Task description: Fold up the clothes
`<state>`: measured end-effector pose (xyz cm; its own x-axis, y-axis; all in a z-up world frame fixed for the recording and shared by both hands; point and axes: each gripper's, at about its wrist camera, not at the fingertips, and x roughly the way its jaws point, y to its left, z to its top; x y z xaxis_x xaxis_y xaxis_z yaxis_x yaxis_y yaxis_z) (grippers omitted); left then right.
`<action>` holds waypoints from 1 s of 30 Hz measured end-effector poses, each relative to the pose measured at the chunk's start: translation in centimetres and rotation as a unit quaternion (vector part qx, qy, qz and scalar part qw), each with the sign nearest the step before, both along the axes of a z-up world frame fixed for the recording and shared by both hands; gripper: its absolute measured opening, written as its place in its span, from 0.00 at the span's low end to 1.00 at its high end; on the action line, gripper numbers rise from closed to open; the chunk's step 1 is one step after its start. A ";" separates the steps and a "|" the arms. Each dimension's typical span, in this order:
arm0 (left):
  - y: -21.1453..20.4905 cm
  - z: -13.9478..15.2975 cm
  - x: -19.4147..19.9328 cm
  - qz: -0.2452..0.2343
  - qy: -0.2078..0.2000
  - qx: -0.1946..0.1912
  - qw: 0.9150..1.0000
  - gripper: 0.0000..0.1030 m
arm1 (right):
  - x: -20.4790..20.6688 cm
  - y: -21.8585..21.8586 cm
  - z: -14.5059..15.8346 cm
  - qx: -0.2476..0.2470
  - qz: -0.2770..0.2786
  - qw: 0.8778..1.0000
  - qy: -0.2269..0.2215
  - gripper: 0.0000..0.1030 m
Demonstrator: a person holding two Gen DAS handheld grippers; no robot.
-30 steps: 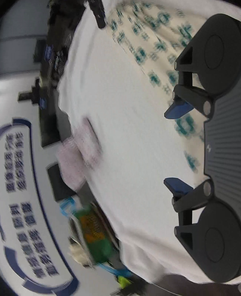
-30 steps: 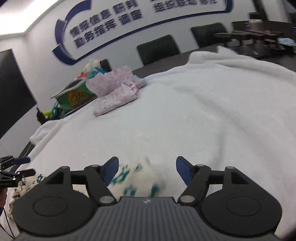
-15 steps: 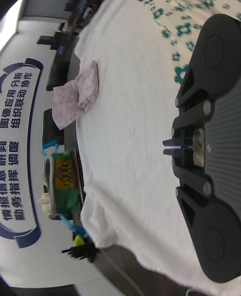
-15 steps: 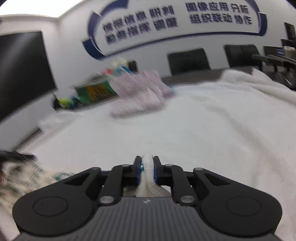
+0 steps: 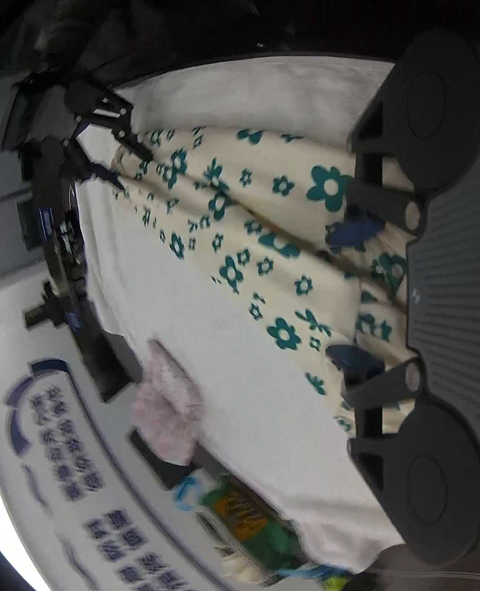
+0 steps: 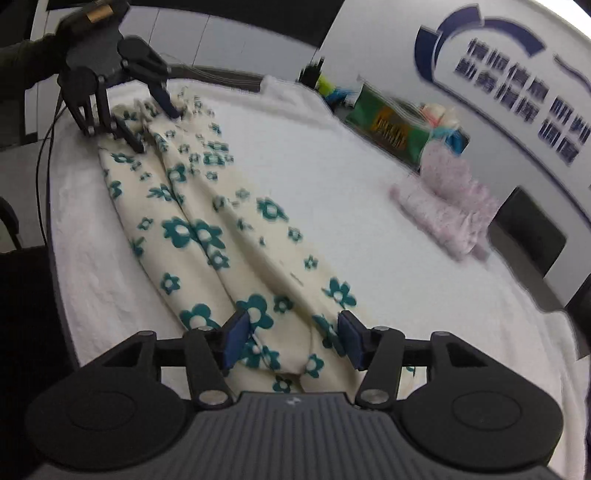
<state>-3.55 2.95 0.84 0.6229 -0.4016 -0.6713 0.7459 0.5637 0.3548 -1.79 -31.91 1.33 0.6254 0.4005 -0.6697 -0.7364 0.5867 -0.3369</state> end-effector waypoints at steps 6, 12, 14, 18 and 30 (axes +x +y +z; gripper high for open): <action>-0.5 2.0 1.7 0.014 -0.019 0.020 1.000 0.15 | 3.3 -0.4 2.7 0.007 0.007 1.000 0.021 0.14; -3.0 3.2 2.6 0.076 -0.129 0.031 0.988 0.14 | 4.5 0.0 4.1 0.010 -0.037 0.994 -0.102 0.14; -3.9 2.7 2.4 0.082 -0.159 0.037 0.983 0.14 | 4.1 0.5 3.4 -0.003 -0.042 0.989 -0.140 0.14; -5.0 0.2 1.3 0.051 -0.151 0.081 0.984 0.15 | 2.6 0.1 1.2 -0.036 -0.043 0.986 -0.157 0.14; -5.6 -2.0 0.2 0.054 -0.154 0.100 0.981 0.14 | 0.6 3.4 1.7 0.030 0.063 0.995 -0.075 0.46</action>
<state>-3.36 -2.67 -1.14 0.8408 -0.2009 -0.5026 0.5249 0.5295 0.6664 -1.16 -28.51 3.00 0.6590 0.5185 -0.5449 -0.7494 0.5144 -0.4169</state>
